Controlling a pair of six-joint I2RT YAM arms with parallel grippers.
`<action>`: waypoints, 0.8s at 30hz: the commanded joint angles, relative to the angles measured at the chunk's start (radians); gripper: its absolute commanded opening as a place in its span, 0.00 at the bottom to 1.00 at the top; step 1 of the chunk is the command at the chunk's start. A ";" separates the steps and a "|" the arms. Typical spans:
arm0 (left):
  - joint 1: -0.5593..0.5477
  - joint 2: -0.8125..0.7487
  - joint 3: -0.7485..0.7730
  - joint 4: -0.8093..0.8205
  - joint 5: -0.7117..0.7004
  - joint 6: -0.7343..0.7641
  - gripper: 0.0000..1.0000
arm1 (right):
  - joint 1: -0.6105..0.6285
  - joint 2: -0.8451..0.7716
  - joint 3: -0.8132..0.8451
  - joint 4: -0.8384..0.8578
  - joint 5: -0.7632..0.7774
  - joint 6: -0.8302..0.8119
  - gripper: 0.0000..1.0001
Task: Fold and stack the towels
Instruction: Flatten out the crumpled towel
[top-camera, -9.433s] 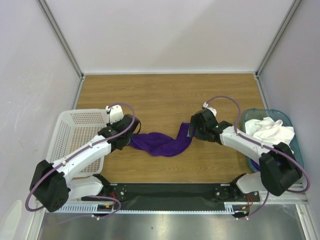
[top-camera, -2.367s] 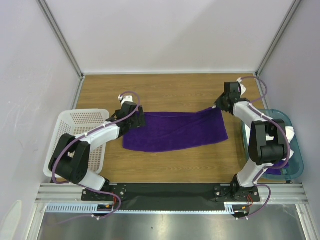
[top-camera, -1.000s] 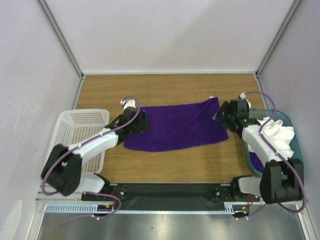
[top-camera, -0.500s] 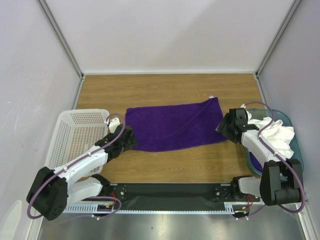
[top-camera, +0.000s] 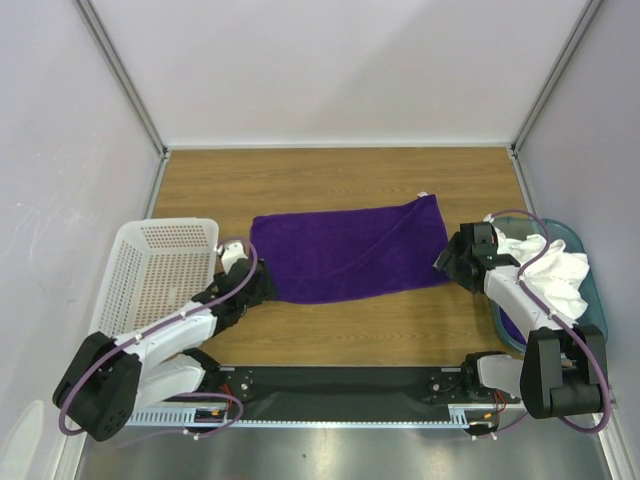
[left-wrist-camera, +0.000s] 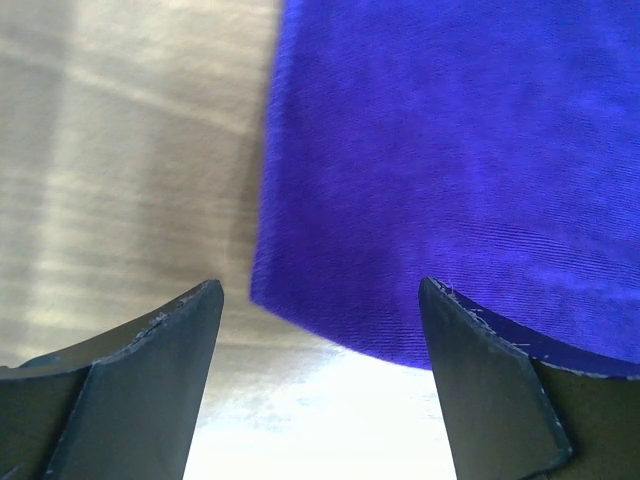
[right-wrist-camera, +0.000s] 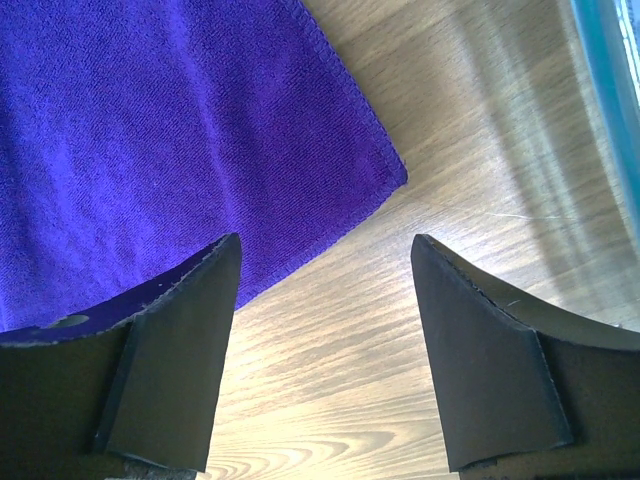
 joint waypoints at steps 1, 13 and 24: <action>-0.005 -0.026 -0.023 0.197 0.046 0.093 0.86 | -0.005 -0.016 0.007 0.009 0.008 -0.005 0.74; -0.005 -0.130 -0.071 0.265 0.099 0.143 0.62 | -0.008 -0.030 0.001 0.003 0.005 -0.002 0.74; -0.005 -0.051 -0.054 0.234 0.040 0.131 0.51 | -0.012 -0.028 -0.009 0.010 0.001 -0.008 0.74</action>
